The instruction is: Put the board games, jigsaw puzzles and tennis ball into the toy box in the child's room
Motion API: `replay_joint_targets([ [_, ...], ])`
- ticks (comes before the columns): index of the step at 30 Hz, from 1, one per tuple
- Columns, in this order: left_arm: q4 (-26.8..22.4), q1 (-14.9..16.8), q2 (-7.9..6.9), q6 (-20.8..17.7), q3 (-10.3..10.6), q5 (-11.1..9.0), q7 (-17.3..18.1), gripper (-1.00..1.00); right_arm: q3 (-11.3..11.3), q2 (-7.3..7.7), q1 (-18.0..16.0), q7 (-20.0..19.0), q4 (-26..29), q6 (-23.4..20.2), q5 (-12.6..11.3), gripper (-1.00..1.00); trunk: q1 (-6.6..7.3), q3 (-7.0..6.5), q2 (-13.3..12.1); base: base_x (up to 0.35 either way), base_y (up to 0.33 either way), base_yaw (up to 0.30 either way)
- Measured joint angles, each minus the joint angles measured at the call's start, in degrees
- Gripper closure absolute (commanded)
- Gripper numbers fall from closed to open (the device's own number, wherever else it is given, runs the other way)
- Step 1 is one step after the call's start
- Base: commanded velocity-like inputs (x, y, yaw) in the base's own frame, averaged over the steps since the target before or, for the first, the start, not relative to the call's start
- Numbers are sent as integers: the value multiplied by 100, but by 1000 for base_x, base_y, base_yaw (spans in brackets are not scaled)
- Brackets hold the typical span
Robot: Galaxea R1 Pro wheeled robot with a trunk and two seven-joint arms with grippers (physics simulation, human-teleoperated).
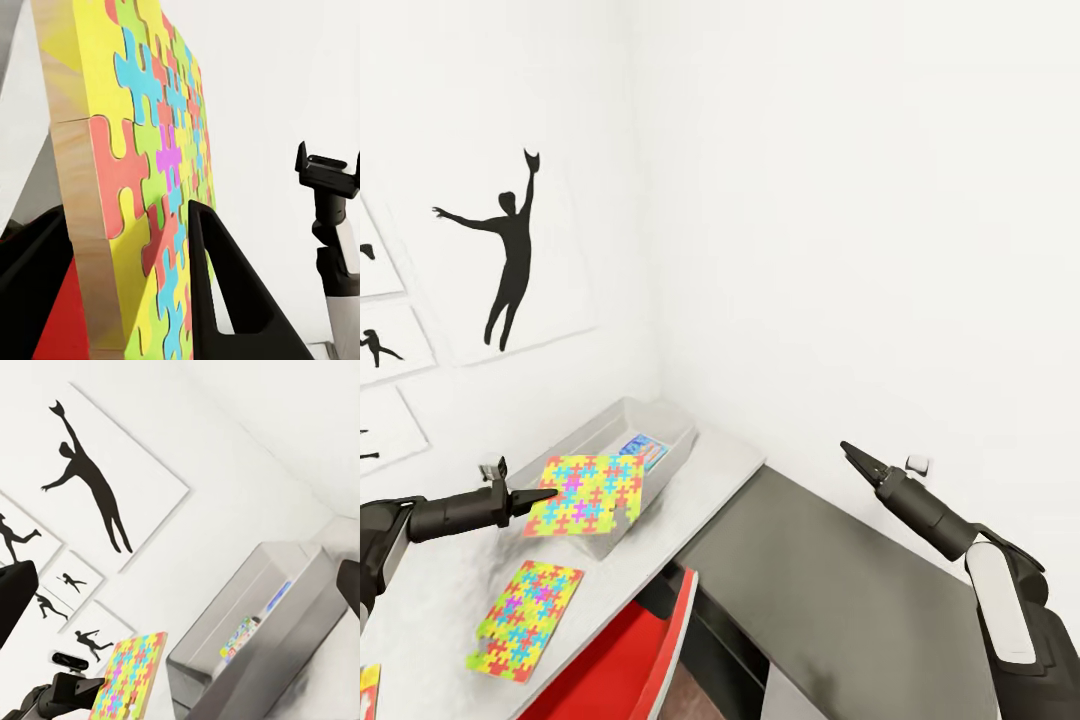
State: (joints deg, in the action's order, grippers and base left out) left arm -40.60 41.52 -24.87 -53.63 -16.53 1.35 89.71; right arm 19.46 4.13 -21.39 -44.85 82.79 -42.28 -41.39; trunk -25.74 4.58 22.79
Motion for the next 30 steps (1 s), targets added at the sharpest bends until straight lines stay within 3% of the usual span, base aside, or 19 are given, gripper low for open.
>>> replay_joint_targets([
  [18, 1, 0, 6, 1, -3, 0, 0, 100, 0, 0, 0, 0, 0, 0, 0, -100, -1, 0, 0, 127, 16, -25],
  [30, 2, -1, 2, 1, -11, 0, -1, 100, 1, 1, 1, -7, 2, 1, -1, -100, -1, -15, 0, 55, 26, -170],
])
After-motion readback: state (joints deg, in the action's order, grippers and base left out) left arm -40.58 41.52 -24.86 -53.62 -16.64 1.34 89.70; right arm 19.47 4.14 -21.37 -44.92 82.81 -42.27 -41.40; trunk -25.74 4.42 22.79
